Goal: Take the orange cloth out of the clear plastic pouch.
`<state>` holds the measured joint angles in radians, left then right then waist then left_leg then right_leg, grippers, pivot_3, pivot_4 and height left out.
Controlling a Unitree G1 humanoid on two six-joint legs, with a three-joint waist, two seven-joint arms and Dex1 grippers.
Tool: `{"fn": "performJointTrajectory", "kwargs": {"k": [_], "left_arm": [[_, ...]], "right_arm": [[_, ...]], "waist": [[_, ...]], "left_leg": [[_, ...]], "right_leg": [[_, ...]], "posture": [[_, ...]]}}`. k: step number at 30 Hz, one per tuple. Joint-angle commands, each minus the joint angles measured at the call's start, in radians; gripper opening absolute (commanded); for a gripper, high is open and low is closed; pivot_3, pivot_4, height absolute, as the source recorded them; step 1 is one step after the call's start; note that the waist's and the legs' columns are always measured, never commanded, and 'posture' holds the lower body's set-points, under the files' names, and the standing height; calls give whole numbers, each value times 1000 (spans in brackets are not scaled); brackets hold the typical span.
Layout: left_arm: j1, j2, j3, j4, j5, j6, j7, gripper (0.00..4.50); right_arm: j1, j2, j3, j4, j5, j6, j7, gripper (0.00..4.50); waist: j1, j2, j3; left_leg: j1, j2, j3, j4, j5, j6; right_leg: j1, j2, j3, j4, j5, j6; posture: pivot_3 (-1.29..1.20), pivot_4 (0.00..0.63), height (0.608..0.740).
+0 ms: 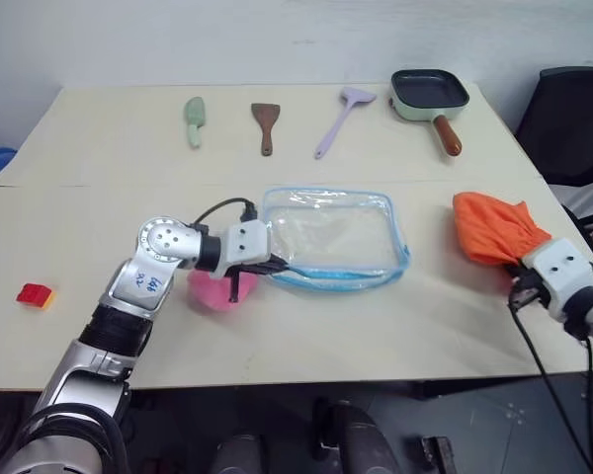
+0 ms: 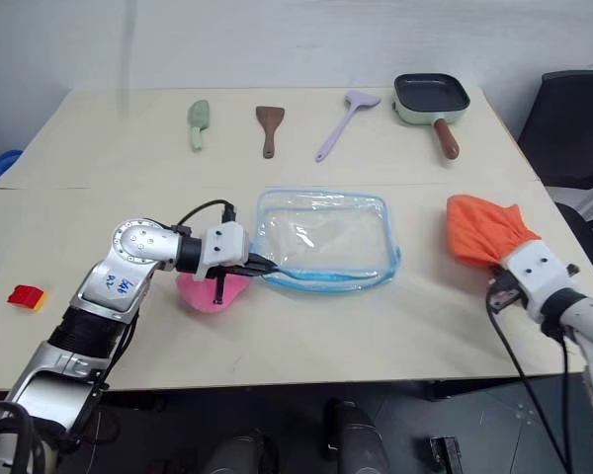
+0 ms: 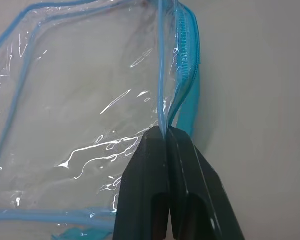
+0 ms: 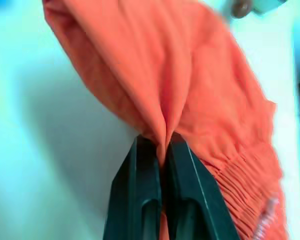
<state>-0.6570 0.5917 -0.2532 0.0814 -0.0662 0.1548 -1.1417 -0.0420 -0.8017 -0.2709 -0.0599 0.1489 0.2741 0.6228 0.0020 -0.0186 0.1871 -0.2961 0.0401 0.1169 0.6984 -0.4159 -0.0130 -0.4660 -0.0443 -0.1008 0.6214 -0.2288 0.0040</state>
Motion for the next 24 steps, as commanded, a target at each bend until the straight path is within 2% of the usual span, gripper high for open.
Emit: {"fn": "performJointTrajectory", "kwargs": {"k": [1,4,5,7,11,14,17,19,21,24], "left_arm": [[11,1,3,-77,-22,28,-6,0],[32,5,3,-101,-17,54,4,0],[35,2,9,-103,-18,74,15,227],[35,-4,23,-105,-22,102,34,671],[27,2,103,-151,-118,239,46,1907],[32,41,214,-191,-267,386,5,2883],[-14,108,325,-146,-372,525,-3,3814],[-25,203,370,-109,-434,562,-106,4481],[-48,274,374,-55,-441,541,-172,4481],[-83,334,352,36,-410,472,-237,4481]], "right_arm": [[-5,25,25,-64,2,59,-20,22],[1,36,32,-88,16,88,-5,22],[7,36,27,-103,29,102,6,548],[21,28,19,-128,39,116,20,1003],[103,-10,-101,-250,129,218,75,2376],[136,-20,-277,-314,277,399,100,3455],[135,-64,-501,-309,423,633,110,4458],[183,-103,-638,-297,483,733,159,4500],[232,-134,-715,-283,497,769,196,4500],[273,-165,-763,-258,507,789,228,4500]], "waist": [[2,0,0],[1,0,0],[0,0,0],[0,0,0],[3,0,0],[3,0,0],[1,0,0],[0,0,0],[0,0,0],[0,0,0]], "left_leg": [[0,0,0,0,0,0],[0,-1,0,0,0,0],[0,-1,0,0,0,0],[0,0,0,0,0,0],[0,-1,-1,0,0,0],[-1,0,-4,0,0,1],[-1,0,-10,0,0,1],[-1,-1,-11,0,0,1],[0,-1,-11,-2,-1,0],[0,-2,-12,-1,-1,0]], "right_leg": [[0,0,0,0,0,0],[0,0,0,0,0,0],[0,0,0,0,0,0],[0,0,0,-1,0,0],[0,0,0,0,0,0],[0,0,0,0,0,0],[0,0,0,0,0,0],[0,0,-1,-1,0,0],[0,2,-1,-1,-1,-1],[1,2,-1,-3,-1,-1]], "posture": [[0,150,740],[0,150,740],[0,150,740],[0,150,740],[0,150,740],[0,150,740],[0,150,740],[0,150,740],[0,150,740],[0,150,740]]}}
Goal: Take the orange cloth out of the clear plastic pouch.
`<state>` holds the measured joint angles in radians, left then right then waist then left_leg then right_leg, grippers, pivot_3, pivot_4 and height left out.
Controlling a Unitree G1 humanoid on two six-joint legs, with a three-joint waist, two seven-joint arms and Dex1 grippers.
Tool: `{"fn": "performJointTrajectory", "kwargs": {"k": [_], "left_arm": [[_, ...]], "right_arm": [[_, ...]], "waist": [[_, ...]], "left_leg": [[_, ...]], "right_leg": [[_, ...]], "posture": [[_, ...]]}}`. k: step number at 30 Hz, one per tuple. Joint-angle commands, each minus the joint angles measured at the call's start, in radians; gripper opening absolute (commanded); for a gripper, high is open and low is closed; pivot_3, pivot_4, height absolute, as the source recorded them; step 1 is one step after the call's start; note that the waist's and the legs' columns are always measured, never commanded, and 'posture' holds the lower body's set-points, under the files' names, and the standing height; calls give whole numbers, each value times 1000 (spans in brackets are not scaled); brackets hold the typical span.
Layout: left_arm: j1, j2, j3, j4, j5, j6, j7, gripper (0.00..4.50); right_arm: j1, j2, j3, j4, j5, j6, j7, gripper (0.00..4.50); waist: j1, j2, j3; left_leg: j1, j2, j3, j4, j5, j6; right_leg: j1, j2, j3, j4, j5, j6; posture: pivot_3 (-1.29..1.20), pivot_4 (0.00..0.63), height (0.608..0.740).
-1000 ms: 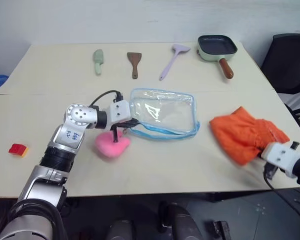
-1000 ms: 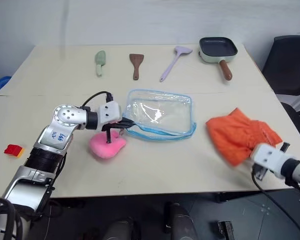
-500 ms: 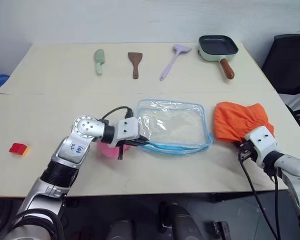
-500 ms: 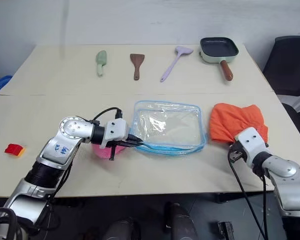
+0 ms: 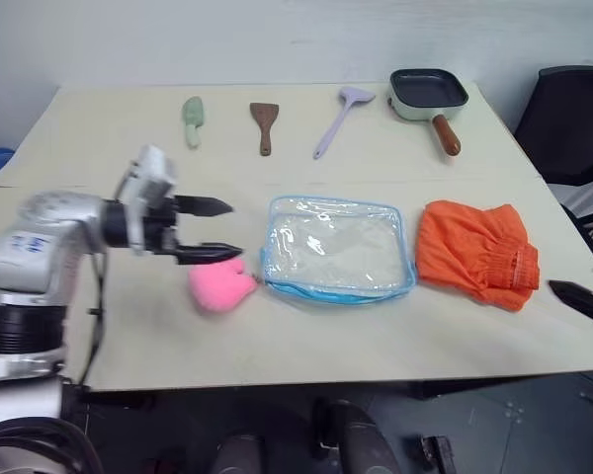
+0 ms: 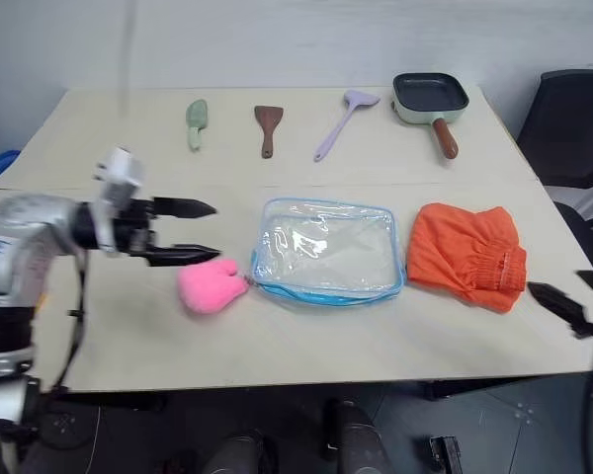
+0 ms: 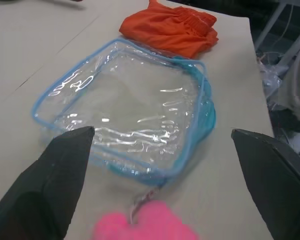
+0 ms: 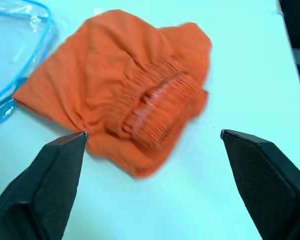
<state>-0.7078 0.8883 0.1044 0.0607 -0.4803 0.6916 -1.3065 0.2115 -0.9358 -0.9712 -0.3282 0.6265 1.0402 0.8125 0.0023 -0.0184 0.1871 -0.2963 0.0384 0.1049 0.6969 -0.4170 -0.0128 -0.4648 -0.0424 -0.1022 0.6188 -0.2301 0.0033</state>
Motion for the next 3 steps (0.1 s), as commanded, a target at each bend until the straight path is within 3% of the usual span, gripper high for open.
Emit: {"fn": "performJointTrajectory", "kwargs": {"k": [1,3], "left_arm": [[-43,47,-12,78,11,-82,-91,4481],[-64,46,-32,121,45,-150,-98,4481]], "right_arm": [[24,-35,-66,14,29,21,44,4500],[13,-37,-56,20,32,16,39,4500]], "waist": [[0,0,0],[0,0,0]], "left_leg": [[0,-2,0,0,0,1],[0,-4,0,0,0,1]], "right_leg": [[0,0,0,0,0,1],[0,-1,1,0,0,1]], "posture": [[0,150,740],[0,150,740]]}}
